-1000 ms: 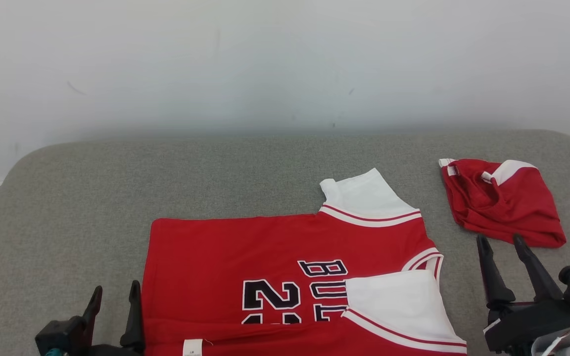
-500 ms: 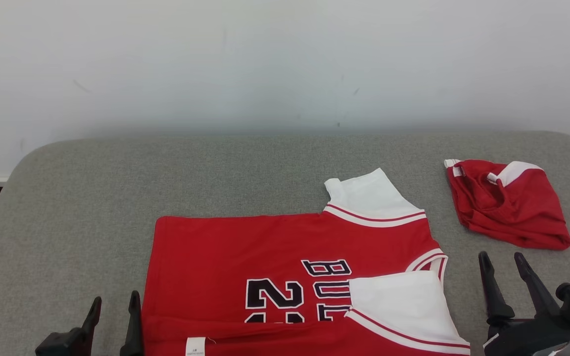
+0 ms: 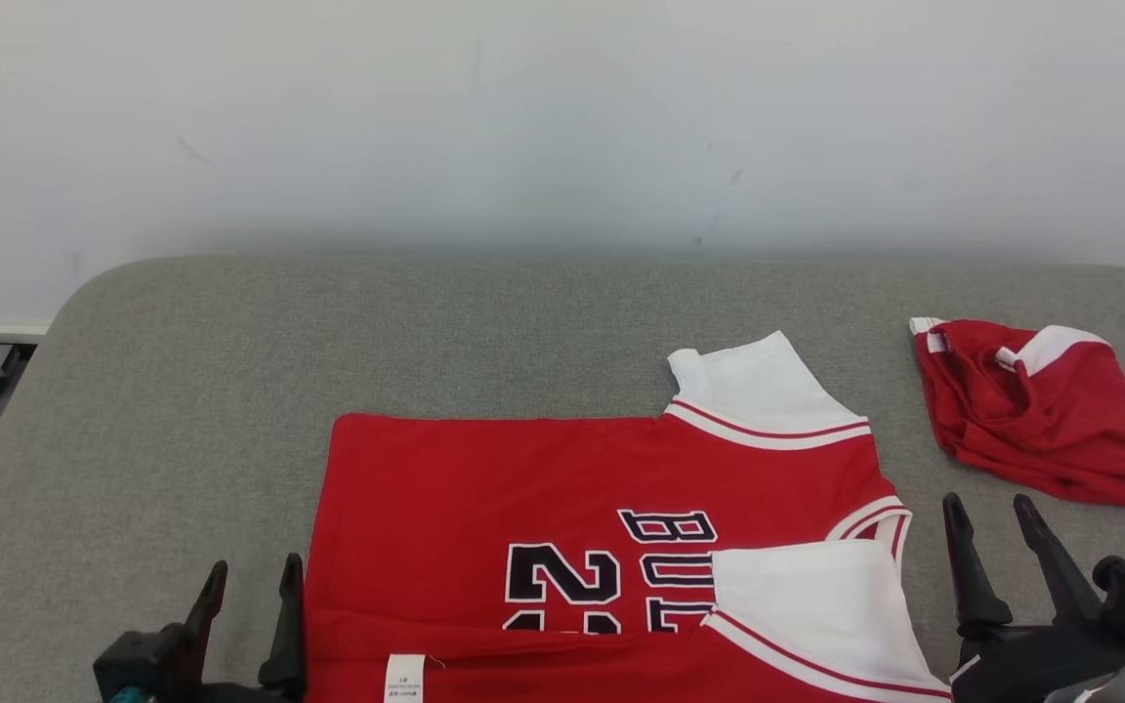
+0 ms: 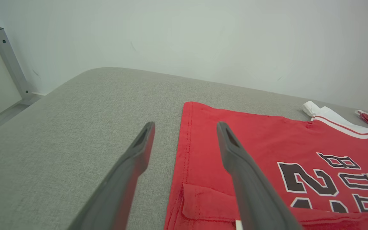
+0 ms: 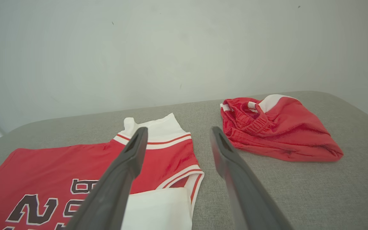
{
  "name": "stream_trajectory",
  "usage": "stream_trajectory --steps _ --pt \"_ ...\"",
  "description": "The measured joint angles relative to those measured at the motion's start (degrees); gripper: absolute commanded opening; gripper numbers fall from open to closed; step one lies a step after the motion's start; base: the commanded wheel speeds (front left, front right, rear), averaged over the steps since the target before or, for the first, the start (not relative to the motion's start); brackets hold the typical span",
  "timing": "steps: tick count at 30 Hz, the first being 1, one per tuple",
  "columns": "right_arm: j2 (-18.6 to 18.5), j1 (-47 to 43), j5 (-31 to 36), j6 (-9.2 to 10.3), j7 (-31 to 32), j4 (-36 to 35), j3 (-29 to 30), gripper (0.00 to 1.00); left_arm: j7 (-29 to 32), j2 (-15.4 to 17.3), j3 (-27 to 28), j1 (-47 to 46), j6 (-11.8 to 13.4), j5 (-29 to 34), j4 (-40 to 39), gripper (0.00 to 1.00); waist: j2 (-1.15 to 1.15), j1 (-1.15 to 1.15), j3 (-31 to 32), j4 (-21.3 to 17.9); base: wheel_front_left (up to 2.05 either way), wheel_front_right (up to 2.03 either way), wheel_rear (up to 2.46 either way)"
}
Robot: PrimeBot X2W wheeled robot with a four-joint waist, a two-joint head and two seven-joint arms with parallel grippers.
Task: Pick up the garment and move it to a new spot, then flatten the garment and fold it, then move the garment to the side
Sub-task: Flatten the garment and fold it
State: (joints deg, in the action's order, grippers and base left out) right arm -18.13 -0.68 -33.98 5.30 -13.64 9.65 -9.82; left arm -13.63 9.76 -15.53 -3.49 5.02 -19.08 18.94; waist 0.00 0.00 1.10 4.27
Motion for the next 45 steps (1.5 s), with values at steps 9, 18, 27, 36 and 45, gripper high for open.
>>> stream_trajectory --steps 9,18,27,36,45 --pt "-0.8 7.3 2.1 -0.60 2.1 1.8 -2.3 1.00 2.9 2.1 -1.5 -5.8 -3.6 0.3 0.9 1.00 0.00 0.00 -1.7 0.9 0.00 0.00 0.00" --pt "-1.7 20.5 3.1 -1.83 7.6 8.2 -4.2 1.00 7.8 1.2 -3.6 -17.0 -8.5 -0.6 5.5 1.00 0.00 0.00 -6.0 1.8 0.00 0.00 0.00" --pt "-1.6 35.5 4.4 -3.37 13.5 16.7 -6.7 1.00 12.4 -0.5 -4.1 -27.9 -10.6 -2.7 12.3 1.00 0.01 0.01 -11.9 2.9 0.00 0.00 0.00" --pt "-1.5 46.5 6.2 -4.63 17.7 26.5 -8.3 1.00 14.7 -2.7 -5.2 -36.5 -11.7 -4.5 19.0 1.00 0.01 0.01 -18.6 4.7 0.00 0.00 0.00" --pt "0.2 53.0 8.0 -5.37 20.4 34.8 -11.1 1.00 17.2 -3.6 -5.9 -41.6 -12.1 -6.9 26.0 1.00 0.01 0.01 -23.3 6.0 0.00 0.00 0.00"
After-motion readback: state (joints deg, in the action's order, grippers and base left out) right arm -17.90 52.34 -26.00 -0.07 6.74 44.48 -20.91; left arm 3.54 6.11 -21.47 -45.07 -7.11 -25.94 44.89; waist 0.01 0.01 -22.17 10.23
